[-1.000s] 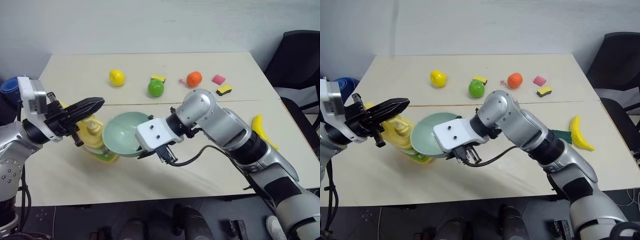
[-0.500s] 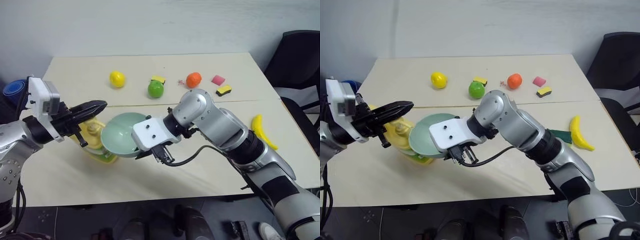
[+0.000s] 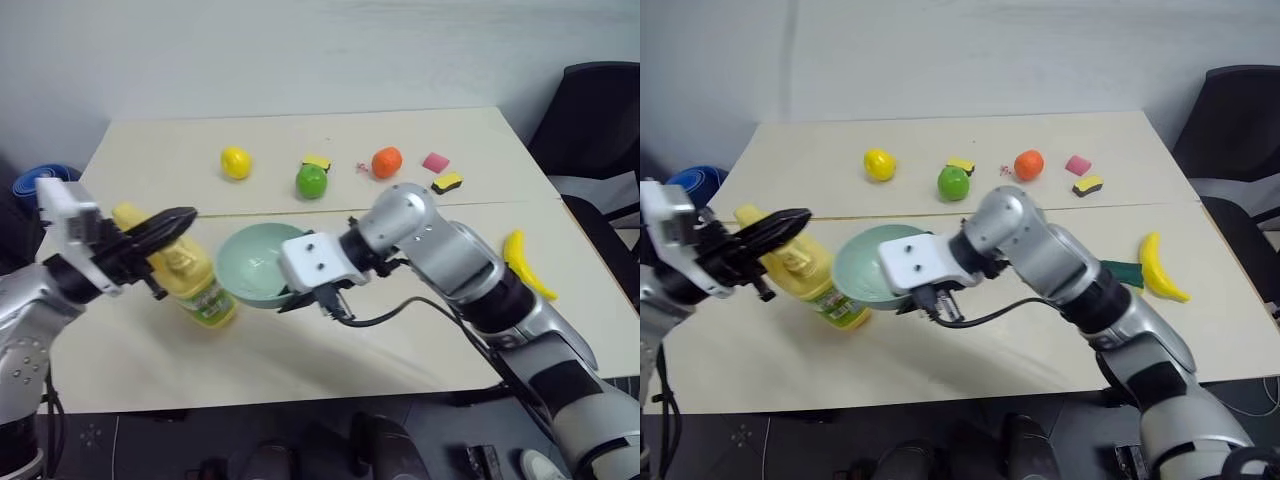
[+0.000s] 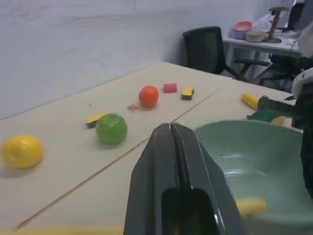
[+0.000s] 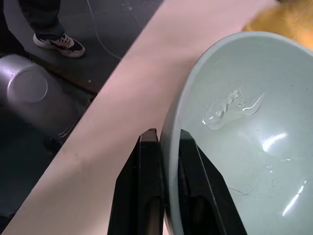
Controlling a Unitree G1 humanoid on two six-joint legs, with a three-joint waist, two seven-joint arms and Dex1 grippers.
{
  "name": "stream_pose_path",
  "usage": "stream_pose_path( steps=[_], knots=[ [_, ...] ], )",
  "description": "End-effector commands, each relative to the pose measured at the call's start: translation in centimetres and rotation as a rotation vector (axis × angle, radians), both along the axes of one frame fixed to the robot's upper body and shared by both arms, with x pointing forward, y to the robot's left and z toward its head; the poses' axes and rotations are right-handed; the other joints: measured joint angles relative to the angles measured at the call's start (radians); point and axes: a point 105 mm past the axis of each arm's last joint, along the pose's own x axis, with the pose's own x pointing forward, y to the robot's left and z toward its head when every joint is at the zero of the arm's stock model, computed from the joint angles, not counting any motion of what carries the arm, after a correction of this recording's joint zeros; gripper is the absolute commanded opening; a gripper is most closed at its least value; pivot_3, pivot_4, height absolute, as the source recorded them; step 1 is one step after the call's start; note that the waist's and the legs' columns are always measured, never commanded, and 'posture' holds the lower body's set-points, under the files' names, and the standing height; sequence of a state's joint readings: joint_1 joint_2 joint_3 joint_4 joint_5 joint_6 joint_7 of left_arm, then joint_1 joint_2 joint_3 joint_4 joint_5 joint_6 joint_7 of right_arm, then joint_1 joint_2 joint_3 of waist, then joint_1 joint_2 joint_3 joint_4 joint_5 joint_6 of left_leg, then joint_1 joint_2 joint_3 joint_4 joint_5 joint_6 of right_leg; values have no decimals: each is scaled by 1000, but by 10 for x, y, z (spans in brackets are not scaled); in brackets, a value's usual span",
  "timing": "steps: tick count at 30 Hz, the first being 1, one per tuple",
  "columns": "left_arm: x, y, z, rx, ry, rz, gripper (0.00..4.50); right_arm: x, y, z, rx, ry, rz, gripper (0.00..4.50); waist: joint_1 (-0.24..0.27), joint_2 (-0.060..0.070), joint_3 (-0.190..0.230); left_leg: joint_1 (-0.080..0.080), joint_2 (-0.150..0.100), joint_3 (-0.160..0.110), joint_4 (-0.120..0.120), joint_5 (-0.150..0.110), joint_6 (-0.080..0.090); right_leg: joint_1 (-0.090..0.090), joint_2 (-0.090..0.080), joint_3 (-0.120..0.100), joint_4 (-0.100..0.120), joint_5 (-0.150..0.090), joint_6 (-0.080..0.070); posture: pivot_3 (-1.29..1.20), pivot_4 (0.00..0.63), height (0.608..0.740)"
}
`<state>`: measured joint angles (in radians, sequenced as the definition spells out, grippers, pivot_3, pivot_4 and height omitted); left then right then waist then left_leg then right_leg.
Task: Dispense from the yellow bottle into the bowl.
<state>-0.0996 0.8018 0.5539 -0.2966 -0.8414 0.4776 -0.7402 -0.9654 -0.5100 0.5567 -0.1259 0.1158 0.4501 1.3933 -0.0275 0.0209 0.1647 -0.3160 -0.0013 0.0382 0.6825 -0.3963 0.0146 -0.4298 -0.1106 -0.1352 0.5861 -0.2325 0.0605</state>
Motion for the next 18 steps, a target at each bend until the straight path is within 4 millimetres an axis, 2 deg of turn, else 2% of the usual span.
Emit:
stream_pose_path(
  steps=[1,5,8,10,13,16,18],
  knots=[
    [-15,30,17,-30,-79,43,34,14,-22,-6,48,-41,-63,0,0,-5,2,-1,0,0,0,0,0,-1,0,-1,0,0,0,0,150,740],
    [-34,55,6,33,-56,114,34,38,-48,-42,81,-81,-138,0,-6,-12,5,-3,2,0,0,-1,0,-1,2,-1,-3,0,0,0,150,740],
    [-53,67,-22,90,43,144,0,47,-63,-71,96,-94,-166,910,-5,-13,7,-3,1,1,0,-1,0,-1,2,-1,-3,0,0,0,150,740],
    [-63,67,-39,111,104,152,0,53,-67,-80,123,-104,-186,1533,-5,-13,8,-2,2,1,0,-1,-1,-1,2,-1,-4,0,0,0,150,740],
    [-70,70,-57,122,141,189,619,54,-74,-89,132,-102,-189,2688,-1,-15,11,-2,2,1,0,-1,-1,-1,1,0,-5,0,0,0,150,740],
    [-76,64,-89,129,226,204,1575,41,-87,-86,176,-46,-185,3739,8,-15,11,-2,3,-1,0,-1,-1,0,0,-1,-6,0,0,0,150,740],
    [-80,56,-109,178,269,164,2229,31,-93,-77,240,-16,-188,4427,12,-15,12,-2,2,-1,0,-2,1,0,0,-1,-7,0,0,0,150,740]
  ],
)
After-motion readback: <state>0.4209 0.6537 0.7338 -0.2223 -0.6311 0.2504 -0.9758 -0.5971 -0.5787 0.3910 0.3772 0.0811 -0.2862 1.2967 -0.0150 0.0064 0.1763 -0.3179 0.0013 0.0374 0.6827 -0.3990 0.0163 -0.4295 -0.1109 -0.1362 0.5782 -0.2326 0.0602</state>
